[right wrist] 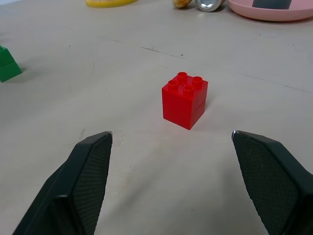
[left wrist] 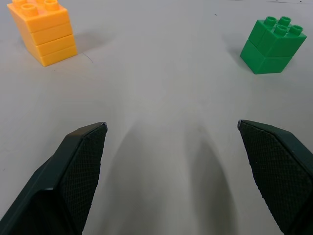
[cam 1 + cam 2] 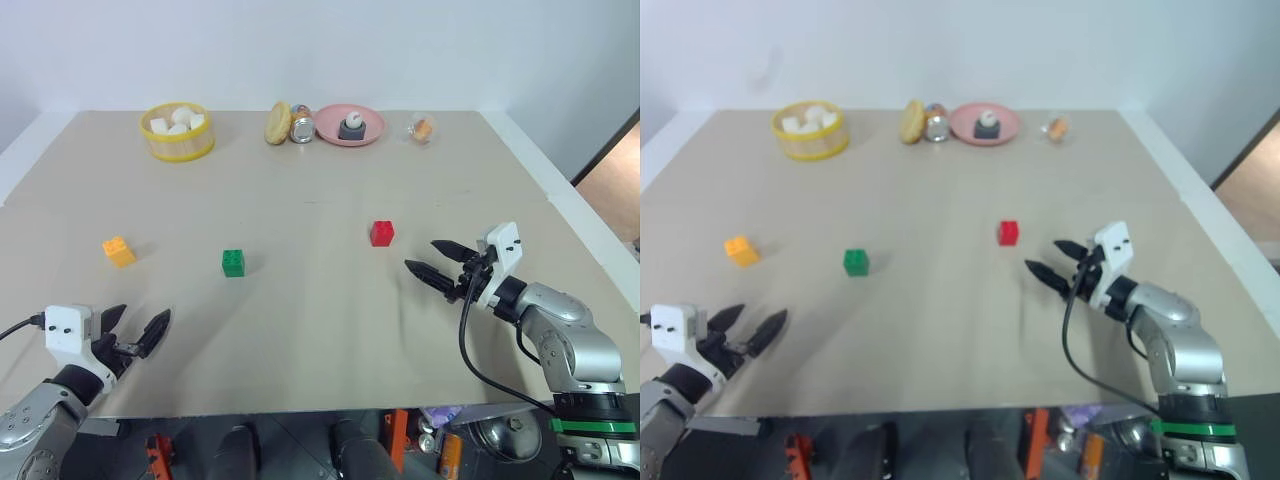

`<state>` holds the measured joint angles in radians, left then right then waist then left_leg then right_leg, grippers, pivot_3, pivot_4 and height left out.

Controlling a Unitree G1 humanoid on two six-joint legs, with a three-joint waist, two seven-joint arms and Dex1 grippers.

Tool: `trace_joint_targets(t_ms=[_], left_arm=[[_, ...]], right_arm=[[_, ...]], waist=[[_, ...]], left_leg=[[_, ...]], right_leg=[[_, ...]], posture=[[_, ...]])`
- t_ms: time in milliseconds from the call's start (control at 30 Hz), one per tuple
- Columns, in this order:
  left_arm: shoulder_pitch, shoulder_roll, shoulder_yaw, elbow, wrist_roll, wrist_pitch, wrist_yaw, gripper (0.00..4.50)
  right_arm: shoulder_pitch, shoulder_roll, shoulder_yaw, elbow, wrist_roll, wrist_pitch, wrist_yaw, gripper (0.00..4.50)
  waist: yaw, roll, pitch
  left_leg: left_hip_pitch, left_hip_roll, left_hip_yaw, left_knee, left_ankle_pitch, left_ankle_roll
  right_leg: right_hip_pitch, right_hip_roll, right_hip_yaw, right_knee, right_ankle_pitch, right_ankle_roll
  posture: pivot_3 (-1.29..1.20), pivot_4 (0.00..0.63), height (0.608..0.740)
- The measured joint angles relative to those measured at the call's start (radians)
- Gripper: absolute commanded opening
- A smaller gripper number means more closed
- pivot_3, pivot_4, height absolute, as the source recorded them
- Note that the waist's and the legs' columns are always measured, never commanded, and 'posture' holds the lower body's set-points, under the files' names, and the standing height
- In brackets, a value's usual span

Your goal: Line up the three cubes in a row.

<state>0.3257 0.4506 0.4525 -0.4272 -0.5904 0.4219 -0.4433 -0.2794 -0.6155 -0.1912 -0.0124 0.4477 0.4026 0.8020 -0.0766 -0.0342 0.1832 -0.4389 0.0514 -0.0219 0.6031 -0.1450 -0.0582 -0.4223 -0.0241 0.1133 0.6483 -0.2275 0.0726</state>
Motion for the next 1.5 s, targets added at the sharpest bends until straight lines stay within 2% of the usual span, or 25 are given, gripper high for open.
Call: trace_joint_targets(t_ms=[200, 533, 733, 967, 1200, 1500], left_arm=[[-0.034, 0.039, 0.000, 0.008, 0.003, 0.002, -0.005, 4.43], [-0.033, 0.046, -0.032, -0.004, 0.014, -0.008, -0.047, 4.43], [-0.212, 0.156, -0.082, -0.023, -0.072, -0.011, -0.245, 4.43], [-0.341, 0.212, -0.162, -0.024, -0.140, 0.025, -0.375, 4.43], [-0.424, 0.228, -0.261, -0.025, -0.141, 0.034, -0.454, 4.43], [-0.454, 0.206, -0.300, 0.010, -0.104, 0.014, -0.465, 4.43]], right_arm=[[0.023, 0.036, 0.002, -0.008, -0.014, -0.003, -0.045, 4.04], [0.030, 0.069, 0.030, -0.048, -0.041, 0.028, -0.148, 4.04], [-0.026, 0.137, 0.110, -0.053, -0.129, 0.016, -0.242, 4.04], [-0.042, 0.170, 0.160, 0.012, -0.240, -0.057, -0.308, 4.04], [-0.060, 0.241, 0.163, 0.057, -0.281, -0.076, -0.387, 4.04], [-0.086, 0.313, 0.178, 0.100, -0.315, -0.083, -0.458, 4.04]], waist=[[0.000, -0.001, 0.000], [0.000, -0.001, 0.000], [-0.001, -0.001, 0.000], [0.000, -0.001, 0.000], [0.000, -0.001, 0.000], [-0.001, -0.001, 0.000]], left_leg=[[0.000, 0.000, -0.001, 0.000, 0.000, 0.000], [0.000, 0.000, 0.000, 0.000, 0.000, 0.000], [0.000, 0.000, 0.000, 0.000, 0.000, 0.000], [-0.001, 0.000, 0.000, -0.002, 0.000, 0.000], [0.000, 0.001, 0.000, -0.001, 0.001, 0.001], [0.000, 0.001, -0.001, -0.001, 0.001, 0.001]], right_leg=[[0.000, 0.000, 0.000, 0.000, 0.000, 0.000], [0.000, 0.000, 0.000, 0.000, 0.000, 0.000], [0.000, 0.000, 0.000, 0.000, 0.002, -0.001], [0.000, 0.001, 0.000, 0.000, 0.000, 0.000], [0.000, 0.001, 0.000, 0.001, 0.000, 0.000], [0.000, 0.002, 0.000, 0.001, 0.001, 0.000]], posture=[[0.00, 0.150, 0.740], [0.00, 0.150, 0.740], [0.00, 0.150, 0.740], [0.00, 0.150, 0.740], [0.00, 0.150, 0.740], [0.00, 0.150, 0.740]])
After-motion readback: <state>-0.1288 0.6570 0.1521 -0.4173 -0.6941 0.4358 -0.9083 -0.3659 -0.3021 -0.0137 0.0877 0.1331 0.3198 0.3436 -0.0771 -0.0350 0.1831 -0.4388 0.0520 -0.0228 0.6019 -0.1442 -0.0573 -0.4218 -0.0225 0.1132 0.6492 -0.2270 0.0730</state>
